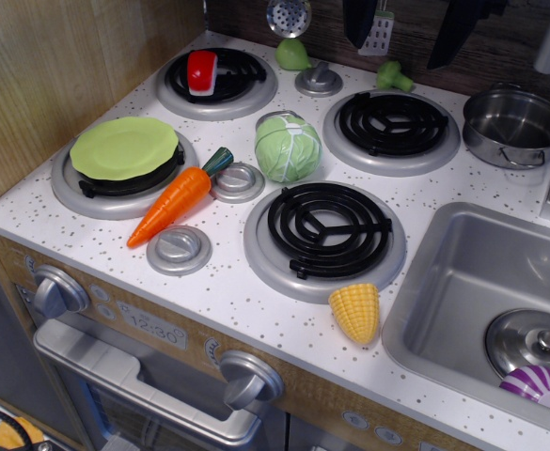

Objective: Put sushi on plate

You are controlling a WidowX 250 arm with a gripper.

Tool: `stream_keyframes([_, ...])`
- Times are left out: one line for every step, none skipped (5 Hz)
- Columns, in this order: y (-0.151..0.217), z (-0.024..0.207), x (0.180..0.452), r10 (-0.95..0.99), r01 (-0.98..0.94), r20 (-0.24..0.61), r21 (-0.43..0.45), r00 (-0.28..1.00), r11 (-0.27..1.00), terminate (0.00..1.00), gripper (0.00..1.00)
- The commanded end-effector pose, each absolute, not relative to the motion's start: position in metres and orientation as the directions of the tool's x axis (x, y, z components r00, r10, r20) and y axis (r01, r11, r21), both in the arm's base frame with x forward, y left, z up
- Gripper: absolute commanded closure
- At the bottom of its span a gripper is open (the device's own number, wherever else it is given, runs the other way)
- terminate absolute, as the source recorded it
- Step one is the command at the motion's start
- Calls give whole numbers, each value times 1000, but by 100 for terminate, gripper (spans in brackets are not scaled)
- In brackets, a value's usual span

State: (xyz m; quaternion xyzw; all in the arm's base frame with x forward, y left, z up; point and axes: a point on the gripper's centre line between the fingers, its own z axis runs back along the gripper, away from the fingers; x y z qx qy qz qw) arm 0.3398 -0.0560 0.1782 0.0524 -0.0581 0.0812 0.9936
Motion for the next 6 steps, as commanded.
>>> stream_keyframes([-56,178,340,155,-168,124,95,980,981,0,0])
stream_keyframes([-17,174,349,301,-321,181,93,936,943,0,0])
stream_keyframes([32,168,370,365,-413,282,133,887,901,0,0])
stream_keyframes([81,153,395,332,-415,368,172,868,893,0,0])
stream_keyframes([130,130,413,291,-418,455,206,842,885,0,0])
stream_keyframes([150,112,422,285,-420,490,191,824,887,0,0])
